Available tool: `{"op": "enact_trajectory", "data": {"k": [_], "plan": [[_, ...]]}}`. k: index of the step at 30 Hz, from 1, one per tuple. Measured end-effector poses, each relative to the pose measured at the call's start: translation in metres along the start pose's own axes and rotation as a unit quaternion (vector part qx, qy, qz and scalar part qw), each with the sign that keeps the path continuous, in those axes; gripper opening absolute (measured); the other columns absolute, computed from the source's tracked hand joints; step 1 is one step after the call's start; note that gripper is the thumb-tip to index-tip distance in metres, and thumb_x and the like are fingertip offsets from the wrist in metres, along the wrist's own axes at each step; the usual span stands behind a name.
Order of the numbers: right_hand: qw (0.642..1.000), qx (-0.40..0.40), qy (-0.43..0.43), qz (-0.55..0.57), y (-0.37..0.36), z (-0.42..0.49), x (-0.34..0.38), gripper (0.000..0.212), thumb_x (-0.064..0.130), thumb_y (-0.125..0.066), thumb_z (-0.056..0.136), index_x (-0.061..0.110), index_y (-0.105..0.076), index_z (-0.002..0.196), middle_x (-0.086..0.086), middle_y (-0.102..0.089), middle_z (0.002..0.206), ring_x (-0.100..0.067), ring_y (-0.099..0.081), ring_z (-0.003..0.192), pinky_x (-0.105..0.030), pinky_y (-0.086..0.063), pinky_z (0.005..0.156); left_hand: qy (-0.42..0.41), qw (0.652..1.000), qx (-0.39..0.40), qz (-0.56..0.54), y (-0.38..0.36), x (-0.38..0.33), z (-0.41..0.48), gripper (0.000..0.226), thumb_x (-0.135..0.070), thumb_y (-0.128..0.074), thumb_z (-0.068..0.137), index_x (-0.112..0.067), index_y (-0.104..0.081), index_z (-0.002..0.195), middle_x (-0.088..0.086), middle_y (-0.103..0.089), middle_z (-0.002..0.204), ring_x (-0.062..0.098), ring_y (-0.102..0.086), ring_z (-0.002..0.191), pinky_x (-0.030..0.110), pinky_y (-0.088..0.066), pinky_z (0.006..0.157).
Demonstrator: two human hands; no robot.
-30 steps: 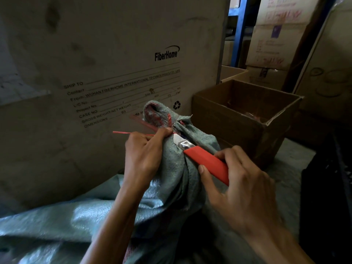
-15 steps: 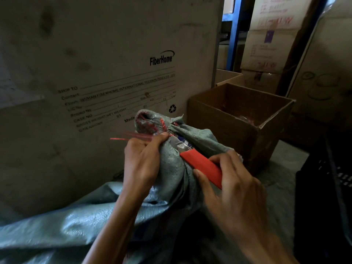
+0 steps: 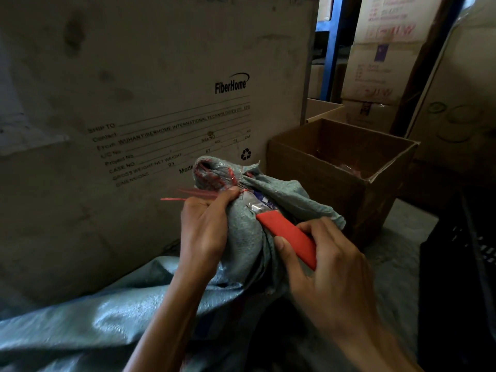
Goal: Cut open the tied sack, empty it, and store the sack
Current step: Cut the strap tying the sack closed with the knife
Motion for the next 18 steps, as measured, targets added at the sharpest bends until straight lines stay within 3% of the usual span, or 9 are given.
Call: {"op": "enact_trajectory", "data": {"k": [3,8,10,14,18], "plan": [[1.0,0.0,-0.005,0.0,0.0005,0.0003,0.0016,0.034,0.064,-0.046,0.09,0.033,-0.057,0.097,0.017,-0.055,0.089,-0.002,-0.056,0.071,-0.026,-0.05,0.059,-0.004,1.0,-0.007,0.008,-0.0003,0.0001,-0.001,0.035,-0.032,-0.071,0.087,0.001,-0.073,0.075,0.019,-0.075,0.069,0.019,-0.063,0.059,0.034,-0.049,0.06],[1.0,-0.006,-0.009,-0.006,0.0012,0.0009,0.0035,0.036,0.064,-0.044,0.091,0.032,-0.057,0.098,0.017,-0.056,0.09,-0.002,-0.056,0.071,-0.02,-0.045,0.057,-0.011,1.0,-0.016,0.006,-0.0044,0.0004,-0.006,0.041,-0.031,-0.069,0.09,0.008,-0.067,0.076,0.023,-0.071,0.065,0.018,-0.061,0.057,0.031,-0.048,0.056],[1.0,-0.012,-0.008,-0.012,0.0027,0.0019,0.0041,0.035,0.064,-0.046,0.09,0.031,-0.056,0.099,0.015,-0.055,0.093,-0.003,-0.059,0.072,-0.023,-0.047,0.056,-0.008,1.0,-0.022,0.012,-0.0056,0.0002,-0.0089,0.05,-0.035,-0.07,0.088,0.012,-0.064,0.073,0.019,-0.066,0.06,0.017,-0.056,0.056,0.032,-0.044,0.055],[0.999,-0.021,0.016,-0.032,0.0056,0.0049,0.0039,0.031,0.057,-0.053,0.09,0.029,-0.055,0.102,0.011,-0.055,0.097,-0.008,-0.062,0.077,-0.028,-0.052,0.056,-0.024,1.0,-0.006,0.018,-0.0053,-0.0035,-0.0101,0.042,-0.033,-0.068,0.09,0.003,-0.068,0.07,0.008,-0.07,0.058,0.014,-0.061,0.053,0.027,-0.047,0.049],[0.999,-0.024,0.031,-0.027,0.0068,0.0053,0.0012,0.028,0.051,-0.06,0.091,0.025,-0.057,0.102,0.008,-0.056,0.099,-0.01,-0.061,0.081,-0.03,-0.053,0.059,-0.023,1.0,0.012,0.004,-0.0035,-0.0054,-0.0097,0.041,-0.031,-0.068,0.091,0.007,-0.069,0.075,0.023,-0.074,0.071,0.022,-0.066,0.059,0.035,-0.052,0.057]]}}
Point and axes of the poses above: each hand's wrist, its own z-axis towards the middle knuckle, its own y-axis out of the back of the hand, x = y × z, the point moved 2 cm from there along z, towards the middle knuckle
